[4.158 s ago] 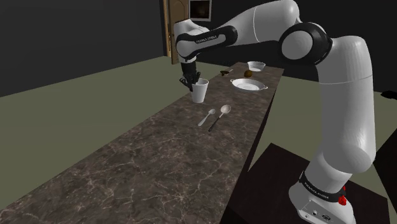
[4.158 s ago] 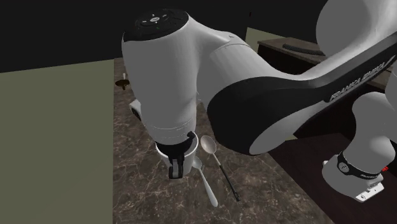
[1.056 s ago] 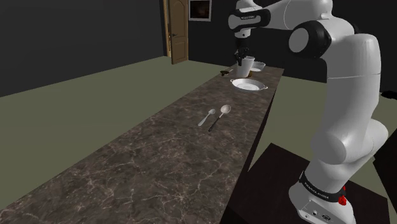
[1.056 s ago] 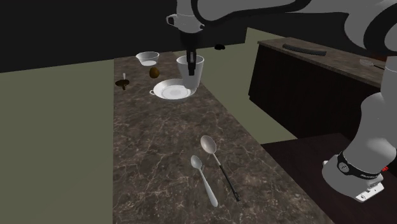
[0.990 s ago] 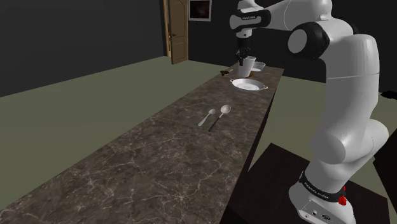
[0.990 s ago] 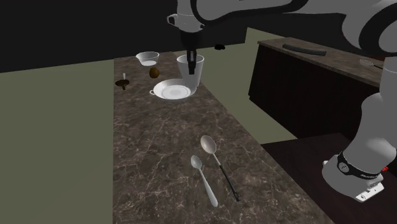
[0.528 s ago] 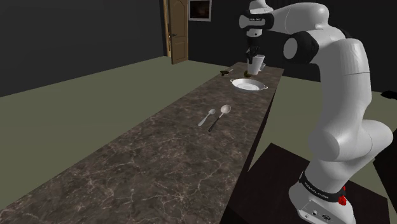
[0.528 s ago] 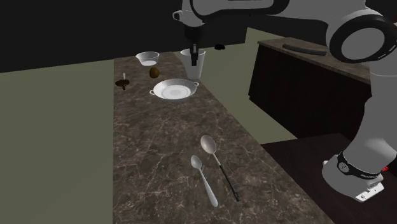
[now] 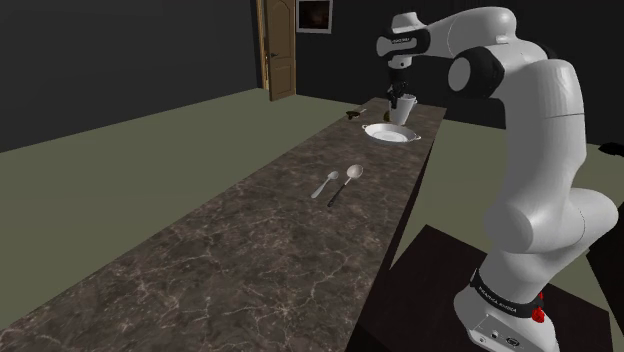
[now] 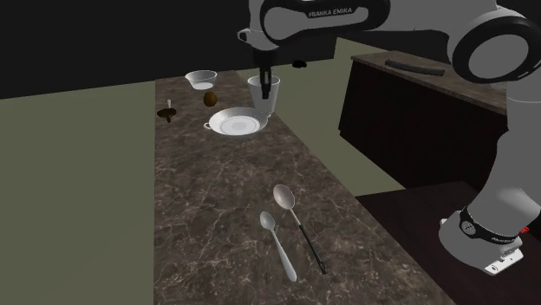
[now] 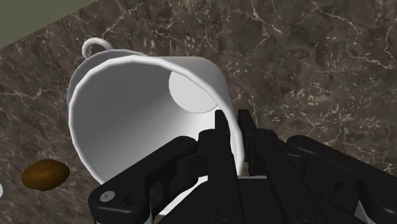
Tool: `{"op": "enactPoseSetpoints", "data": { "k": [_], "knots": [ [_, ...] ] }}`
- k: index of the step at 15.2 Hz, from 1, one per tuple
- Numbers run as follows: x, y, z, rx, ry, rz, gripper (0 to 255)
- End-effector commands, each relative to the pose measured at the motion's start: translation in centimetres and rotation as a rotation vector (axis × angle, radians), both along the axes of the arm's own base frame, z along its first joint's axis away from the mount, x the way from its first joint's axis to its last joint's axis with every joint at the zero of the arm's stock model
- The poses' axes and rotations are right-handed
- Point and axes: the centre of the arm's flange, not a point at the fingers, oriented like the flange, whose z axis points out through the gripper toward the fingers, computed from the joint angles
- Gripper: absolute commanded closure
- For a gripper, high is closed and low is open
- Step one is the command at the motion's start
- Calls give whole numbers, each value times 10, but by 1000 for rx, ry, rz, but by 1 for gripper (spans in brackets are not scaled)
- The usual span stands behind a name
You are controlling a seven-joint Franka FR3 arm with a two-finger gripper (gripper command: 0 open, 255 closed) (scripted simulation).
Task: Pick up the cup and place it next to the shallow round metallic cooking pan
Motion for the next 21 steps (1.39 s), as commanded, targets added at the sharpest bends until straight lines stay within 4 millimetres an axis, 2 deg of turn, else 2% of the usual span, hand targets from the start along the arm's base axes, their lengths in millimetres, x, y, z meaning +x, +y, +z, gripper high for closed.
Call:
{"op": "enactPoseSetpoints", "data": {
  "k": [1, 21],
  "knots": [
    [1, 0, -10, -1, -1, 0, 255],
    [1, 0, -116, -1, -1, 0, 255]
  ]
}}
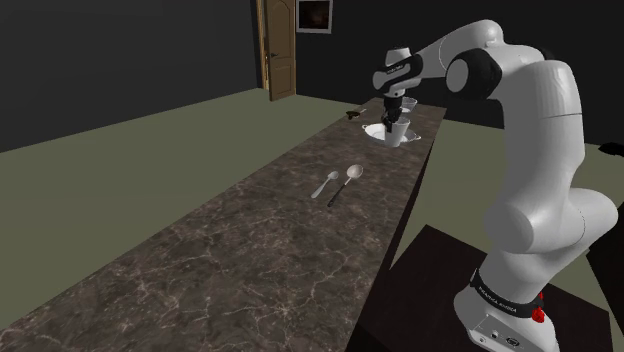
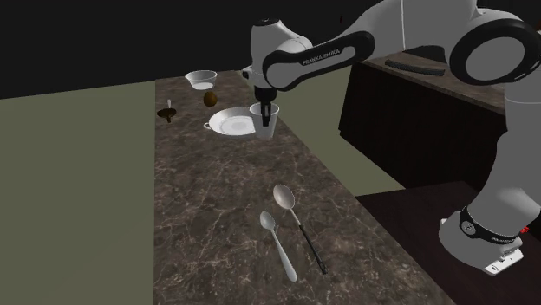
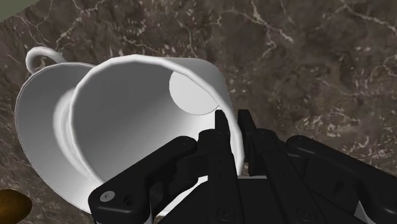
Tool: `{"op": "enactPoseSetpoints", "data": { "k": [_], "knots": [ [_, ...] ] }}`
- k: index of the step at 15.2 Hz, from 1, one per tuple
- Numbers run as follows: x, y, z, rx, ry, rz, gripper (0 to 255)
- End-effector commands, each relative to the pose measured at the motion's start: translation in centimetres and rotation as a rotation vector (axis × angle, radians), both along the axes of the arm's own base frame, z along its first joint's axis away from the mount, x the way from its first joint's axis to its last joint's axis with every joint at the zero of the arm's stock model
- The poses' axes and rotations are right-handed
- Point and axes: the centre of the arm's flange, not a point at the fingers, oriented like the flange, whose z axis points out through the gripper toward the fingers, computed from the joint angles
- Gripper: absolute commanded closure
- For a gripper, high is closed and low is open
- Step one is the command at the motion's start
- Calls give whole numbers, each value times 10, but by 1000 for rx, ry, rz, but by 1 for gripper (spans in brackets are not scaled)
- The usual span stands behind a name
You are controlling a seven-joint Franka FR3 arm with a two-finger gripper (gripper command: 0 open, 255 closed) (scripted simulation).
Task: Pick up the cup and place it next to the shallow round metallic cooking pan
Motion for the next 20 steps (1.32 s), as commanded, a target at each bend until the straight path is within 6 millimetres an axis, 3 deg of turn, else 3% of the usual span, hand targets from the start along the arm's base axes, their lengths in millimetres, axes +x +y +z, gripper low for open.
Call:
{"op": "enactPoseSetpoints", "data": {
  "k": [1, 5, 13, 14, 19, 20],
  "knots": [
    [0, 0, -10, 0, -1, 0, 255],
    [0, 0, -36, 0, -1, 0, 255],
    [0, 0, -36, 0, -1, 0, 255],
    [0, 0, -36, 0, -1, 0, 0],
    [0, 0, -36, 0, -1, 0, 0],
    [0, 3, -23, 0, -1, 0, 0]
  ]
}}
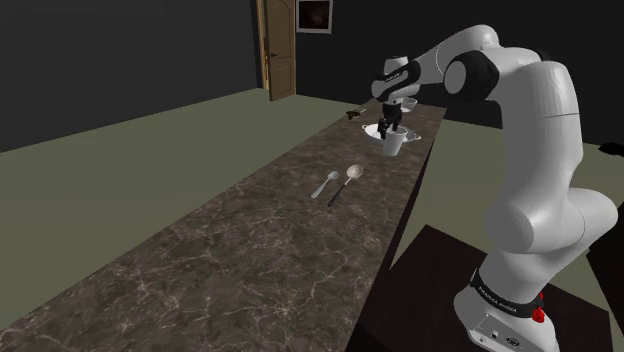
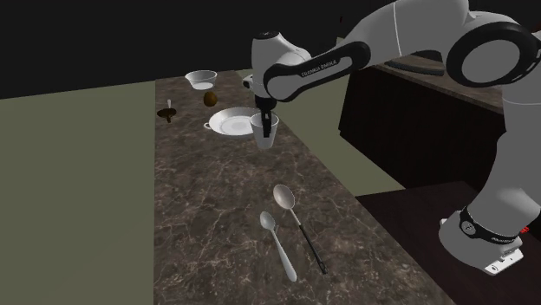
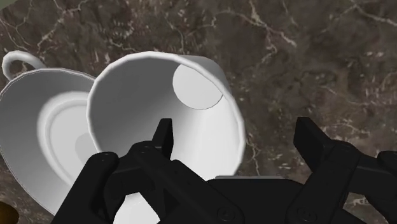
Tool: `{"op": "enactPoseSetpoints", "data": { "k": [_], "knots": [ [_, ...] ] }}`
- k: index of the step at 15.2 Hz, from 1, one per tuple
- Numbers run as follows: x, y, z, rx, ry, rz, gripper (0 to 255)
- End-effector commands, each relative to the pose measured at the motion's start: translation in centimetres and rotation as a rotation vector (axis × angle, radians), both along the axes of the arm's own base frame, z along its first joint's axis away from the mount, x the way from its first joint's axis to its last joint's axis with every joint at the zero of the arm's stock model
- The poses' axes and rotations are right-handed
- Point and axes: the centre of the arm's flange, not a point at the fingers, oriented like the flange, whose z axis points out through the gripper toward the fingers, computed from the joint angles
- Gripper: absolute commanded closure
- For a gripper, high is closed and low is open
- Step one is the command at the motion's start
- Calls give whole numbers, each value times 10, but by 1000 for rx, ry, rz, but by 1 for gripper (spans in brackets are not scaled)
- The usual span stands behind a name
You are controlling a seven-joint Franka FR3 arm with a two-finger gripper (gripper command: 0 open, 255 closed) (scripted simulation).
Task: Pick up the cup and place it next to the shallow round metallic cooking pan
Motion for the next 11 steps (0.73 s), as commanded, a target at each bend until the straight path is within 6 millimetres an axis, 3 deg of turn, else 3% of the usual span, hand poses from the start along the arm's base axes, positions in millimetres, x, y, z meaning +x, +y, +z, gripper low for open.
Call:
{"op": "enactPoseSetpoints", "data": {
  "k": [1, 3, 11],
  "knots": [
    [0, 3, 20, 0, 0, 0, 0],
    [0, 8, 43, 0, 0, 0, 0],
    [0, 8, 43, 0, 0, 0, 0]
  ]
}}
